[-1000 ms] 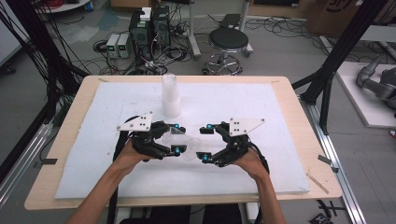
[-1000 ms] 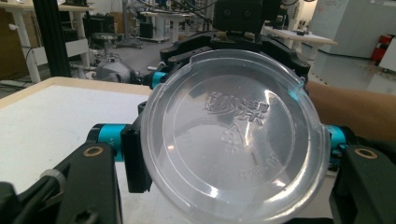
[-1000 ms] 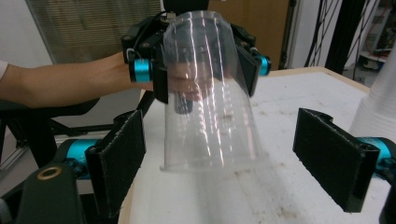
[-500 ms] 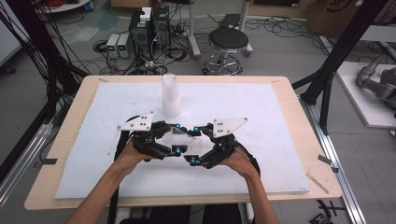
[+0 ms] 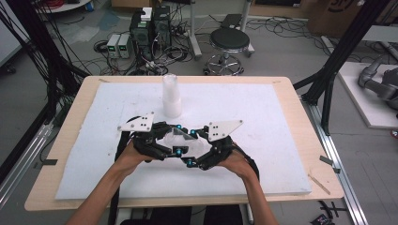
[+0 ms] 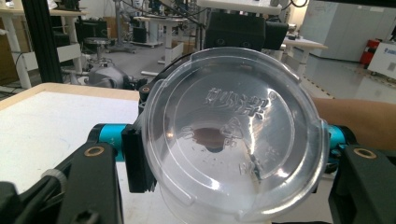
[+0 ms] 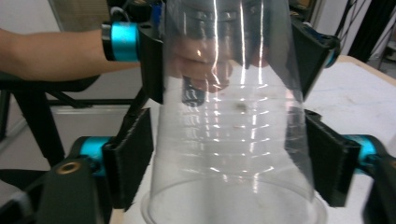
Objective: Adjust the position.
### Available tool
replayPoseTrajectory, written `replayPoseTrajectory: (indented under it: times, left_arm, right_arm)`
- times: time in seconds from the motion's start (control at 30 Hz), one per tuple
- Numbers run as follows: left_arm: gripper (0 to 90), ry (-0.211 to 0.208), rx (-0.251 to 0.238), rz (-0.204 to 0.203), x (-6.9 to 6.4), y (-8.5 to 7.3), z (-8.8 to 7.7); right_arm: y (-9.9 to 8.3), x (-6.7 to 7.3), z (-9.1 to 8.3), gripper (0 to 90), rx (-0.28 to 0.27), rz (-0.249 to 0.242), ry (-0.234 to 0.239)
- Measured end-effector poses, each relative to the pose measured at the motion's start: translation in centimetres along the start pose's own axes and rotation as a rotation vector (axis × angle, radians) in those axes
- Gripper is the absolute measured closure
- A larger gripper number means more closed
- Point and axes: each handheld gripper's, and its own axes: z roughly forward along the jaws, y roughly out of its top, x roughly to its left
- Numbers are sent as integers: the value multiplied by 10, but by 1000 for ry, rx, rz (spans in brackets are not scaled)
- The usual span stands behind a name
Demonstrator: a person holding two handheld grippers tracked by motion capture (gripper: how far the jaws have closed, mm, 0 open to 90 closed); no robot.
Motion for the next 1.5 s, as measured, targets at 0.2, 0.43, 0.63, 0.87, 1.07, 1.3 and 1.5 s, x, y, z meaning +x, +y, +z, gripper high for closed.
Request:
replayPoseTrajectory:
  times: [0.2, 0.43, 0.63, 0.87, 1.07, 1.3, 1.5]
  left_arm:
    - [346, 9, 5, -1, 0, 0, 0]
    - [54, 30, 3, -21, 1, 1, -3]
    - [54, 67, 70, -9, -1, 3, -6]
    - [60, 111, 275, 30, -7, 11, -9]
    - [66, 94, 585, 6, -5, 16, 0]
    - [67, 75, 804, 4, -2, 17, 13]
    - [66, 89, 853, 10, 1, 18, 21]
  right_arm:
    - [1, 0, -1, 324, 4, -16, -19]
    - [0, 0, -4, 326, 13, -3, -24]
    - [-1, -1, -7, 326, 30, 5, -36]
    - [1, -2, -11, 325, 193, 8, -35]
    - [7, -3, -9, 325, 416, -4, -28]
    - [18, -4, -2, 325, 574, -15, -7]
    - [25, -6, 3, 325, 646, -33, 1]
